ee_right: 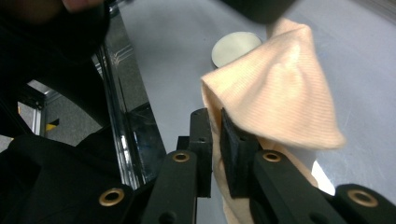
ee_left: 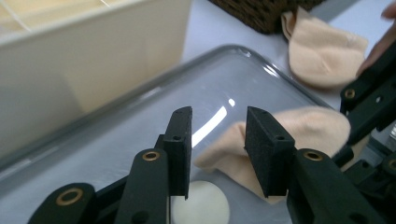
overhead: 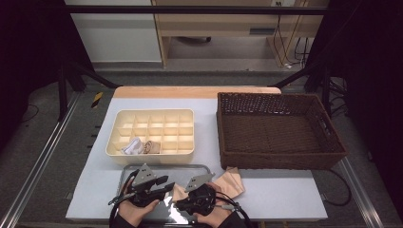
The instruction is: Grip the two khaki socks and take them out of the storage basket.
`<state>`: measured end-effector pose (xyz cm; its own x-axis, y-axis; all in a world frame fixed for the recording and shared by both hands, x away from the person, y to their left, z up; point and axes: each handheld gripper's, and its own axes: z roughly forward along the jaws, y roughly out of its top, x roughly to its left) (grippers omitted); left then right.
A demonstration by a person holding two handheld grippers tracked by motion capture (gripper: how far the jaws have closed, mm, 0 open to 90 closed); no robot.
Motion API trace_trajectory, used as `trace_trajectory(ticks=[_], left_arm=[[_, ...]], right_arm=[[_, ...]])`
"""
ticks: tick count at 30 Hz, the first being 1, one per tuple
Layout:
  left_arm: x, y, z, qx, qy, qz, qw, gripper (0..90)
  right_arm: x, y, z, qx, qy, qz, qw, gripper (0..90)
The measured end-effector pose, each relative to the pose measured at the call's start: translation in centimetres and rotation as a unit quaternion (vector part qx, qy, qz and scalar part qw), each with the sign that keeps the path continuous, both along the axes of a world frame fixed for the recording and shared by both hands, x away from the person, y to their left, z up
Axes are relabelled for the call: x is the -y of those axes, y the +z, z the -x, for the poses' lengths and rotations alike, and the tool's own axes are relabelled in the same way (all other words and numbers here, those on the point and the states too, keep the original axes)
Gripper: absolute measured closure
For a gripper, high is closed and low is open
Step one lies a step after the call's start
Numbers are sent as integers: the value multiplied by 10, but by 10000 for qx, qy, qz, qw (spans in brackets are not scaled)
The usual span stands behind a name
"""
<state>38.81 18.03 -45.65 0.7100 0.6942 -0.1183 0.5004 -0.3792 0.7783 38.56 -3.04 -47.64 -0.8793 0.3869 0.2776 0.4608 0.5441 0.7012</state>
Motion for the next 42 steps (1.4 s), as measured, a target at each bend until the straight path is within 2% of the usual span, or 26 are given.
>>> trace_trajectory(ticks=[3,8,13,17,21,23,26,28,33,39,42], left_arm=[[3,-6,-1,-138,-94,-129,9998,700],[4,-12,-3,-237,-211,-405,9987,850],[4,-13,-4,-212,-229,-443,9985,868],[4,-14,-5,-213,-227,-453,9985,871],[5,-14,-5,-217,-231,-463,9984,872],[4,-14,-5,-218,-227,-464,9984,872],[4,-14,-6,-216,-227,-474,9984,872],[4,-14,-6,-225,-223,-474,9984,874],[4,-14,-6,-202,-169,-469,9986,875],[2,-14,-9,-165,-65,-465,9988,875],[2,-14,-11,-157,-29,-455,9988,872]], right_arm=[[3,1,2,-27,-59,-24,10000,816],[12,5,2,-25,-191,-130,9997,786],[29,18,-3,82,-457,-320,9984,766],[46,26,-10,151,-817,-416,9957,744],[59,27,-18,167,-1155,-430,9922,716],[62,24,-21,144,-1209,-419,9917,689],[62,20,-21,58,-1157,-359,9926,662],[59,17,-20,37,-1096,-326,9934,684],[51,17,-16,28,-786,-528,9955,888],[34,16,-7,70,-268,-608,9978,896],[21,9,-3,11,-29,-430,9991,895]])
